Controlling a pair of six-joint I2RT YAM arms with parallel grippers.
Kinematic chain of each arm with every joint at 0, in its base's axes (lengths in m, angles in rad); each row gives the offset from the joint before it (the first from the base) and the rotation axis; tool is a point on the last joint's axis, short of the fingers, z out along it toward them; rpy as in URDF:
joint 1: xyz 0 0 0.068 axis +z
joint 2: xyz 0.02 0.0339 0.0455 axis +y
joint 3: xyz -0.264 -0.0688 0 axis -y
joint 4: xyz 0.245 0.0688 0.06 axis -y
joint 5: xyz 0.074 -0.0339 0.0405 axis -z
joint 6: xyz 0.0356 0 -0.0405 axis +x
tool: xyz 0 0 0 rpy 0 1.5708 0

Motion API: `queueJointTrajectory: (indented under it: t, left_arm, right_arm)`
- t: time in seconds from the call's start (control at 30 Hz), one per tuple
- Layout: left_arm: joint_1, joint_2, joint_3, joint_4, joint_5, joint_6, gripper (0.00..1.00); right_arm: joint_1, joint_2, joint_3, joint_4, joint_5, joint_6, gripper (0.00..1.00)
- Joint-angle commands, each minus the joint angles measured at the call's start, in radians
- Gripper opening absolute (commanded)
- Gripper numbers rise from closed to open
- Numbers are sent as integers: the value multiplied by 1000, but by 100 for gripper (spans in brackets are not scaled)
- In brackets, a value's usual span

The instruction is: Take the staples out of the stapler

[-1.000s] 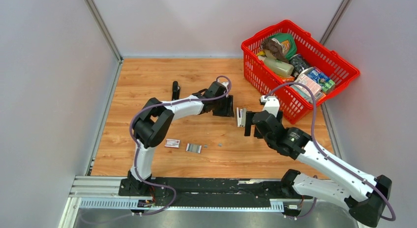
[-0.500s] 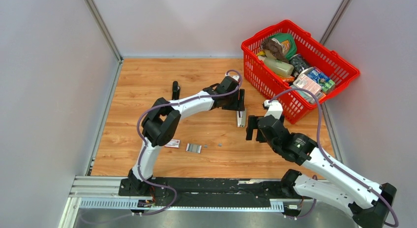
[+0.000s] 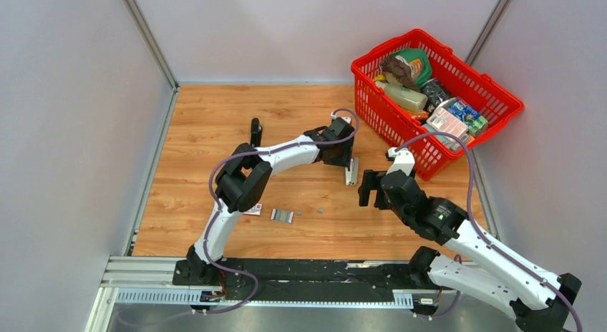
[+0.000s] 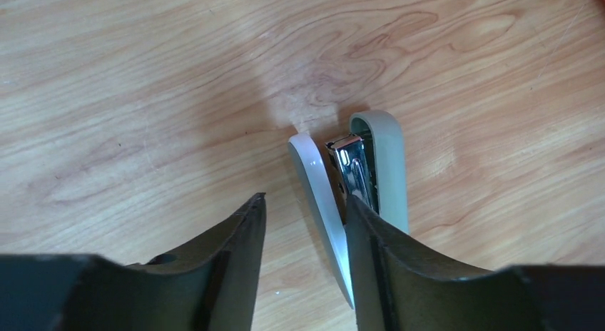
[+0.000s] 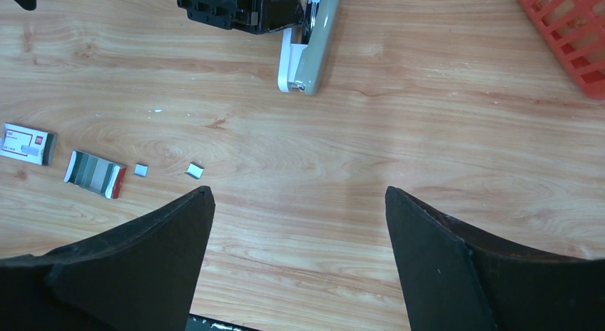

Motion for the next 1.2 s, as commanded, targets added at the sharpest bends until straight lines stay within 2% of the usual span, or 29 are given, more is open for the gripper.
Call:
queueJointTrajectory:
  t: [0.0,0.1,0.2,0.33,0.47,0.7,0.93,1.17]
  left_arm:
    - [-9,3,29,-21,-45,4,51]
    - [-10,-2,17,-15,-57,1,38]
    - [-10,-6,5,-7,-63,-2,32]
    - [-9,-11,-17,11,-69,-4,19]
    - [-10,-26,-44,36,-65,-4,0]
    - [-10,-147,-138,85,-26,27,0]
    - [-10,-339,-346,200,40,33,0]
    - [-10,-532,-552,345,100,37,0]
  right_arm:
    - [-3,-20,-8,32,-13,5,93]
    - [-3,-31,-11,29,-10,7,93]
    - [-1,-31,-8,22,-12,11,93]
    - [-3,-30,-8,22,-20,16,93]
    - [-3,-22,-10,22,-26,23,93]
    - [-1,16,12,33,-53,27,93]
    - [-1,64,81,59,-59,33,92]
    - [-4,93,90,150,-185,111,89]
